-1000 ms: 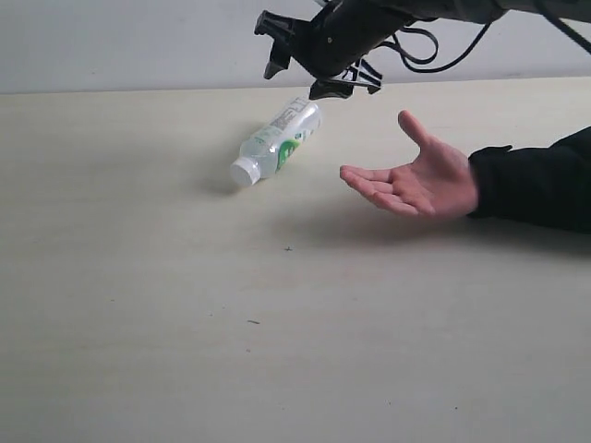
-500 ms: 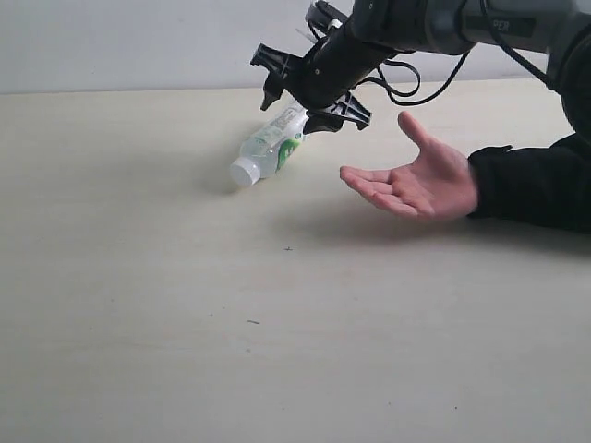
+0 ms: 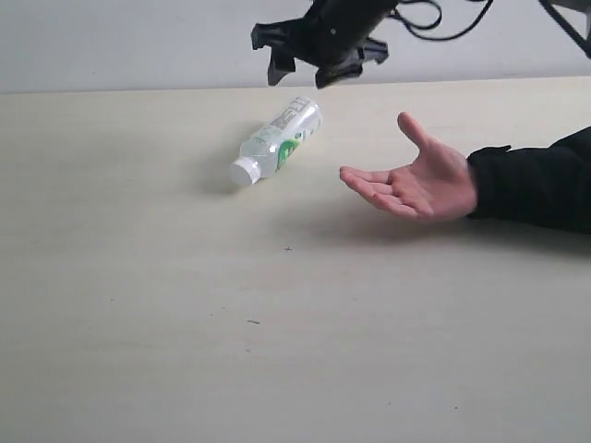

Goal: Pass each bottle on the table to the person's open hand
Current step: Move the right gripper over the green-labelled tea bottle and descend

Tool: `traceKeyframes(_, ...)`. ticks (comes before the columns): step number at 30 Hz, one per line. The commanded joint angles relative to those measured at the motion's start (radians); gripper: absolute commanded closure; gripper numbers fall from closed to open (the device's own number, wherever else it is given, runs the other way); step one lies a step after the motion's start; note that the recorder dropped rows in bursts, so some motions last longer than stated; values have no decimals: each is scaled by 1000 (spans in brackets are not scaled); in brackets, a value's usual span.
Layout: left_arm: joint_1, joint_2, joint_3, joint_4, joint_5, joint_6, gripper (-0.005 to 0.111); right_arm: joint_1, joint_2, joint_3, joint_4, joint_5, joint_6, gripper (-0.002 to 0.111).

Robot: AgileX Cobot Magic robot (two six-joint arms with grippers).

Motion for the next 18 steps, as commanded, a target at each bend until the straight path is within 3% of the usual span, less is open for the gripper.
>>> traceKeyframes(1, 0, -6, 3, 3, -2, 0, 107, 7, -27, -132, -130, 148, -405, 41)
traceKeyframes(4, 0, -6, 3, 3, -2, 0, 107, 43, -24, -157, -290, 183, -728, 40)
traceKeyframes(8, 0, -6, 3, 3, -2, 0, 107, 116, 27, -157, -606, 176, -987, 40)
traceKeyframes(10, 0, -6, 3, 3, -2, 0, 107, 149, 59, -157, -617, 166, -1117, 40)
traceKeyframes(18, 0, -6, 3, 3, -2, 0, 107, 158, 112, -155, -674, 165, -1126, 35)
